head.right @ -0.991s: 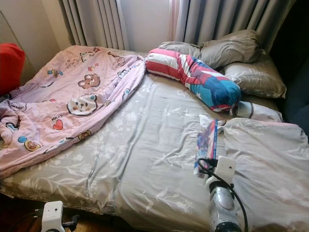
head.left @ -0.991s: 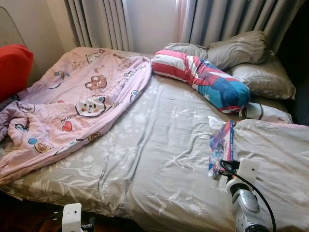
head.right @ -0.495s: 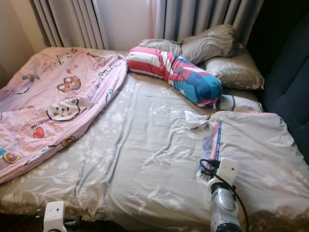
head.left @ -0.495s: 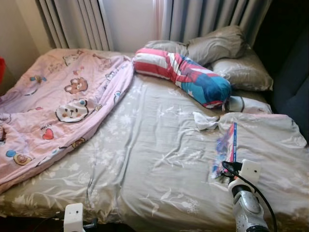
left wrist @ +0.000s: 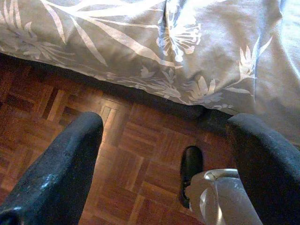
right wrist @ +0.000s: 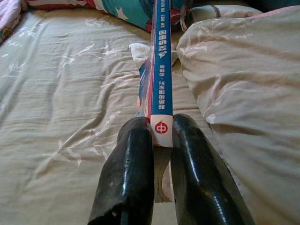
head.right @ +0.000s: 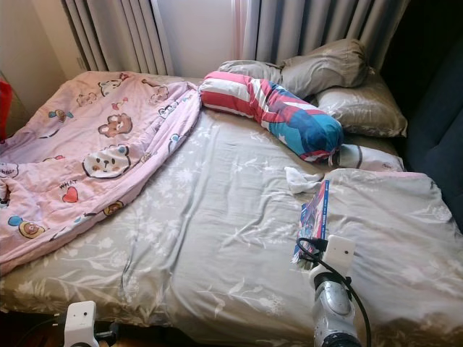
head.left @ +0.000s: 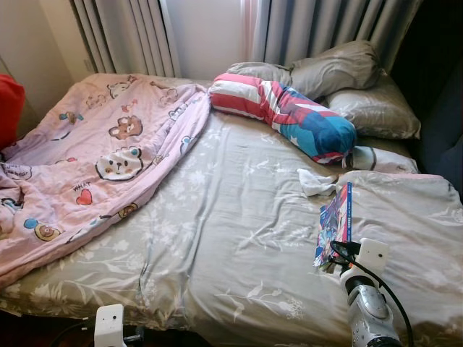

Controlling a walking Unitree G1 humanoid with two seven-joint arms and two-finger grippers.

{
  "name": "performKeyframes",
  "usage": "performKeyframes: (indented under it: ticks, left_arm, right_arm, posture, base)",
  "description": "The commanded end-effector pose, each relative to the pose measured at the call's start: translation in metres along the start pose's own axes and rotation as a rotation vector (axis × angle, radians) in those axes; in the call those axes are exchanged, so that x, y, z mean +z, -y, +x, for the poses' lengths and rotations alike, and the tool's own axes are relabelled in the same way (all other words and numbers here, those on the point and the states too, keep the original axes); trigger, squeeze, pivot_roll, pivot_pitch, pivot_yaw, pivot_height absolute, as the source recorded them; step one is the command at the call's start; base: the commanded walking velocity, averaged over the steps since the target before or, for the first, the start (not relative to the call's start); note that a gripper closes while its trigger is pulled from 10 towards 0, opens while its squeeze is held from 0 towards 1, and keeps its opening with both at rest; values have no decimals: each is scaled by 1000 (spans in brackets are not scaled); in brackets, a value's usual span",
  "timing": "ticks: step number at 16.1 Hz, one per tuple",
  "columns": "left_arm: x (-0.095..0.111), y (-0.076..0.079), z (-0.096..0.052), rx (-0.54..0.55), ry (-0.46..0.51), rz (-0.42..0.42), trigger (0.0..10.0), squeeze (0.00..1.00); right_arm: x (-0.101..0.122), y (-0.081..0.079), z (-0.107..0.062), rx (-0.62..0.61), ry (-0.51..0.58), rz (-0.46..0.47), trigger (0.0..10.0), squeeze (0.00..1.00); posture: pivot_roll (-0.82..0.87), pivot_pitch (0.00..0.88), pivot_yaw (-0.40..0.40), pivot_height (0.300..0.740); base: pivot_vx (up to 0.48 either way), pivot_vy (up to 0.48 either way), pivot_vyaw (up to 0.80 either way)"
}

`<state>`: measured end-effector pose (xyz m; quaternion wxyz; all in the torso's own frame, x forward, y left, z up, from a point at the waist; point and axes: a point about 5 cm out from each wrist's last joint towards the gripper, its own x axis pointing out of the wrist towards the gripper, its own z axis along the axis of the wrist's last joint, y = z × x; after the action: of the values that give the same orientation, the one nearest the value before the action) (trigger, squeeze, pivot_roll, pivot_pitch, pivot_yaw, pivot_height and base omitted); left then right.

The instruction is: Clean up the room

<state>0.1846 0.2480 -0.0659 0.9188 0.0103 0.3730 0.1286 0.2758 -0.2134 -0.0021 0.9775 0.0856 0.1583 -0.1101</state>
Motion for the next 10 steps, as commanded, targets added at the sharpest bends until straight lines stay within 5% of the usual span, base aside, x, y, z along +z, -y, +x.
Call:
performKeyframes:
  ticks: [1,10]
  left_arm:
    - [-4,-3,-1,3,-8,-1,10000,0]
    - [-3,-2,-1,5,-2,-7,10000,0]
  right_arm:
    - [13,-1,5,-1,60,9,10000,0]
    - [15,-1,6,-5,67,15,10000,0]
  posture:
    - [152,54,-44,740]
    - [148,59,-46,740]
  base:
    - [289,0,0]
    - [287,0,-158]
